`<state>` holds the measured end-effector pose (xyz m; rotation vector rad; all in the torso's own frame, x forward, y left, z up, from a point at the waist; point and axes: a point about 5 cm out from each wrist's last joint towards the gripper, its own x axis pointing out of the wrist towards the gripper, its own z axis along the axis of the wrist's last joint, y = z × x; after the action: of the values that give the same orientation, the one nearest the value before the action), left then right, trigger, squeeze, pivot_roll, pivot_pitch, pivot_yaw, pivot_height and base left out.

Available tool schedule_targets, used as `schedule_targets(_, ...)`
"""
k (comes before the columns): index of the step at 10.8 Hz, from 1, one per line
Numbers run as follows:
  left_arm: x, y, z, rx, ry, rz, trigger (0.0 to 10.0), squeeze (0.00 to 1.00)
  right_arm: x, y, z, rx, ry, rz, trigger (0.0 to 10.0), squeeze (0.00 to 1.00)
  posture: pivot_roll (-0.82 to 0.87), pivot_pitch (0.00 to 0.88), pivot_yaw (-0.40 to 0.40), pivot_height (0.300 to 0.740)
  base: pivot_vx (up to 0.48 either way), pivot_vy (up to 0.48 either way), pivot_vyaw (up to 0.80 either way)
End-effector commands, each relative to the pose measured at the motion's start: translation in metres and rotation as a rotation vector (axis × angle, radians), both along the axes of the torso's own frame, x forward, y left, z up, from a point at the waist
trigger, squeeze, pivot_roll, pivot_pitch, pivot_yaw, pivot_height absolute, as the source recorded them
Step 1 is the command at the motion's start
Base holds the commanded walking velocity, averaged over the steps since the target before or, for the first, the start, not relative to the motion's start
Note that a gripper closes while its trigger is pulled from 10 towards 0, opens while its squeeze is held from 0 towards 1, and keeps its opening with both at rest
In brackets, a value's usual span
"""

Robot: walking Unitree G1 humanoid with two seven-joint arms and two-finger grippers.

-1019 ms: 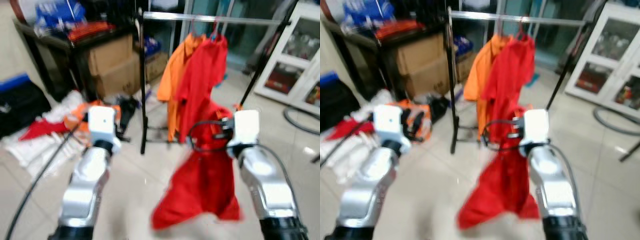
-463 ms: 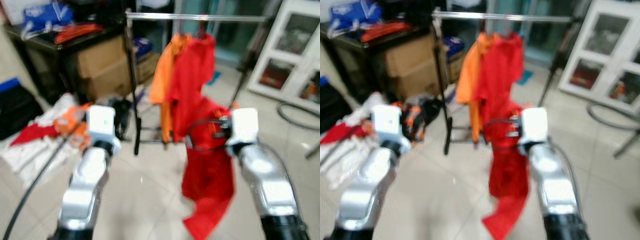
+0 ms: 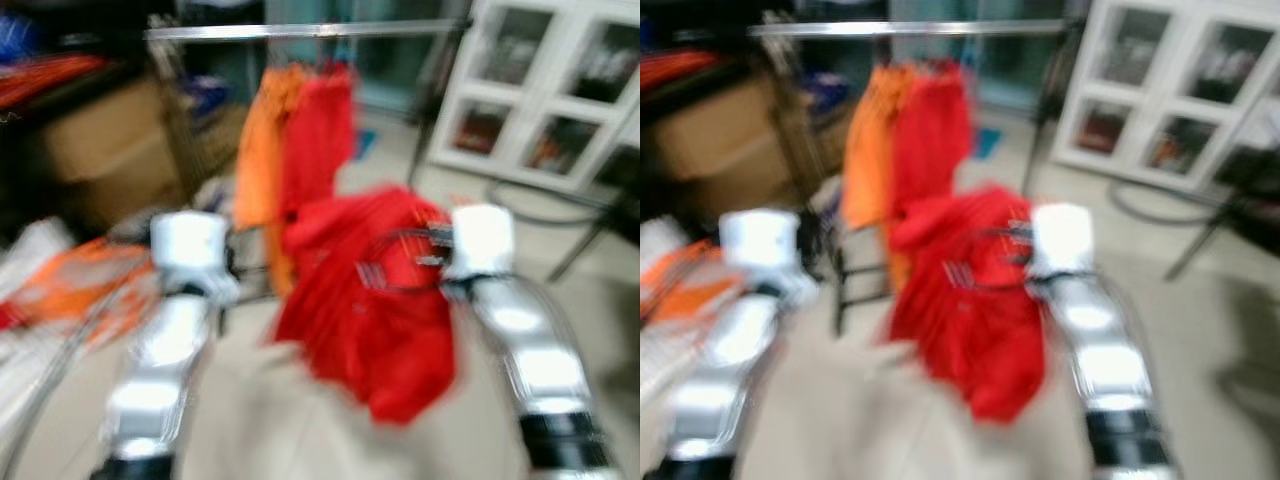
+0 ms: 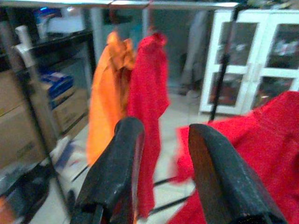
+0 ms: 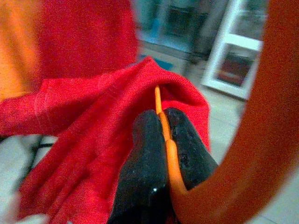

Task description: Hang hanger

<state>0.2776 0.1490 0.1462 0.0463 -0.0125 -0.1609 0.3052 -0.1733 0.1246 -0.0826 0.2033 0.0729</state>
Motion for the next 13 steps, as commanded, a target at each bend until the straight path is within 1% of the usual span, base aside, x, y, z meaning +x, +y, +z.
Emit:
schedule_targets(1,0.000,0.011,0.003,0.022,-0.009,0.030,10.0,0.00,0.004,0.010,0.012,-0.002,-0.061,0.028,10.0,0.00,0.03,0.002,-0.017,0.740,0.439,0.000,0.00)
schedule_targets(3,0.000,0.013,0.004,0.024,-0.011,0.030,10.0,0.00,0.006,0.009,0.013,-0.015,-0.069,0.027,10.0,0.00,0.04,0.005,-0.018,0.740,0.439,0.000,0.00)
schedule_targets(5,-0.002,0.011,0.003,0.042,-0.007,0.014,10.0,0.00,0.009,0.012,0.017,-0.036,-0.088,0.052,10.0,0.00,0.04,0.009,-0.021,0.740,0.435,0.000,0.00)
schedule_targets(6,-0.003,0.010,0.006,0.062,-0.019,0.004,10.0,0.00,0.010,0.012,0.018,-0.059,-0.090,0.046,10.0,0.00,0.04,0.009,-0.021,0.740,0.435,0.000,0.00)
schedule_targets(8,0.000,0.009,0.013,0.054,-0.036,0.002,10.0,0.00,0.011,0.014,0.019,-0.082,-0.101,0.044,10.0,0.00,0.04,0.005,-0.025,0.740,0.437,0.000,0.00)
schedule_targets(9,0.000,0.008,0.013,0.056,-0.039,-0.004,10.0,0.00,0.011,0.013,0.020,-0.097,-0.111,0.024,10.0,0.00,0.04,0.006,-0.022,0.740,0.439,0.000,0.00)
schedule_targets(11,0.002,0.007,0.015,0.062,-0.041,-0.012,10.0,0.00,0.013,0.011,0.022,-0.080,-0.121,-0.002,10.0,0.00,0.04,0.007,-0.018,0.740,0.439,0.000,0.00)
schedule_targets(13,0.005,0.006,0.024,0.068,-0.061,-0.022,10.0,0.00,0.013,0.010,0.024,-0.063,-0.129,-0.017,10.0,0.00,0.04,0.009,-0.002,0.740,0.439,0.000,0.00)
